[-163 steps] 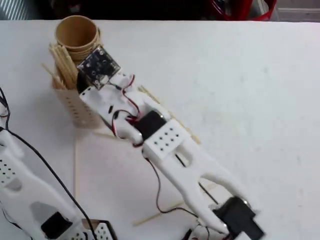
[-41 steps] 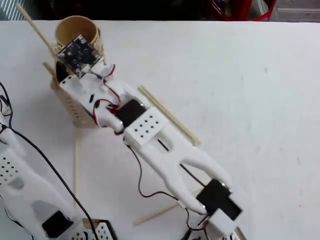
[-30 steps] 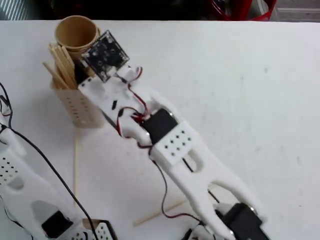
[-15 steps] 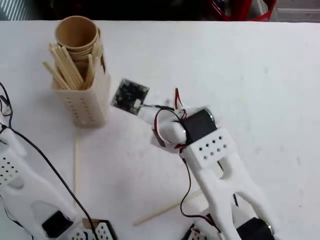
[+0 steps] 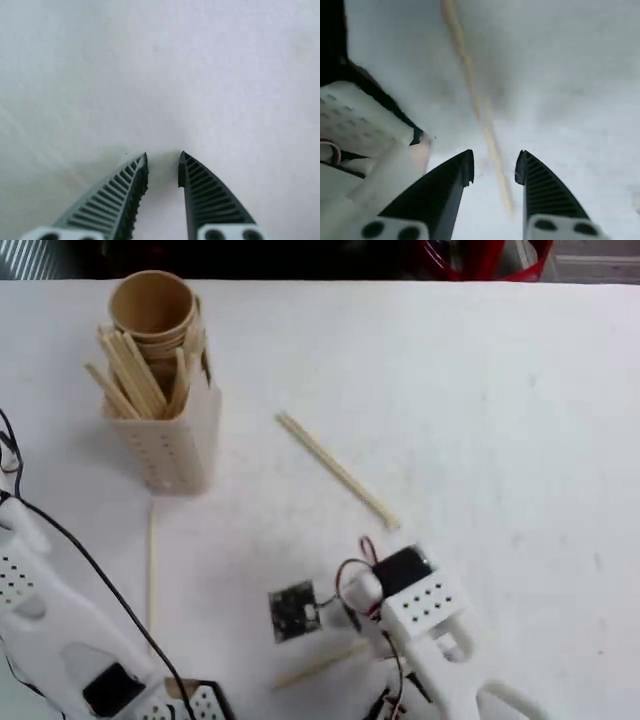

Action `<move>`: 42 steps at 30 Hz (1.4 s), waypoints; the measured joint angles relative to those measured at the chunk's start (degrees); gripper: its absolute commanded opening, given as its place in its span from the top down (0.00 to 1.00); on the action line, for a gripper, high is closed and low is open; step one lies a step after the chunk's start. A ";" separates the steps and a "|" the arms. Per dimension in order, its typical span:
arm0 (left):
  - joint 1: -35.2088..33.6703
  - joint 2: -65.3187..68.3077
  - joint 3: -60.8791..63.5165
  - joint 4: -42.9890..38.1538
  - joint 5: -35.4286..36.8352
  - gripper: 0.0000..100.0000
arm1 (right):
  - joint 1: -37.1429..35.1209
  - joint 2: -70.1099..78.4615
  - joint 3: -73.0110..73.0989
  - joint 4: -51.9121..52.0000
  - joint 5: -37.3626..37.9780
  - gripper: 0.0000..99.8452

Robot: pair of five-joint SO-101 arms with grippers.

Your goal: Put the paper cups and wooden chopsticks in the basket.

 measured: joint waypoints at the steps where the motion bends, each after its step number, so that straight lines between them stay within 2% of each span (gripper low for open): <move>1: 0.00 0.00 0.00 0.00 0.00 0.87 | -0.09 -0.09 1.41 -0.53 1.67 0.86; 15: 0.00 0.00 0.00 0.00 0.00 0.87 | -0.26 -0.79 13.19 -14.15 2.46 0.86; 25: 0.00 0.00 0.00 0.00 0.00 0.87 | -0.18 -0.70 14.42 -15.30 2.11 0.86; 32: 0.00 0.00 0.00 0.00 0.00 0.87 | -0.35 -0.70 14.42 -15.30 -3.16 0.86; 42: 0.00 0.00 0.00 0.00 0.00 0.87 | -0.35 -0.35 13.63 -15.82 -3.34 0.88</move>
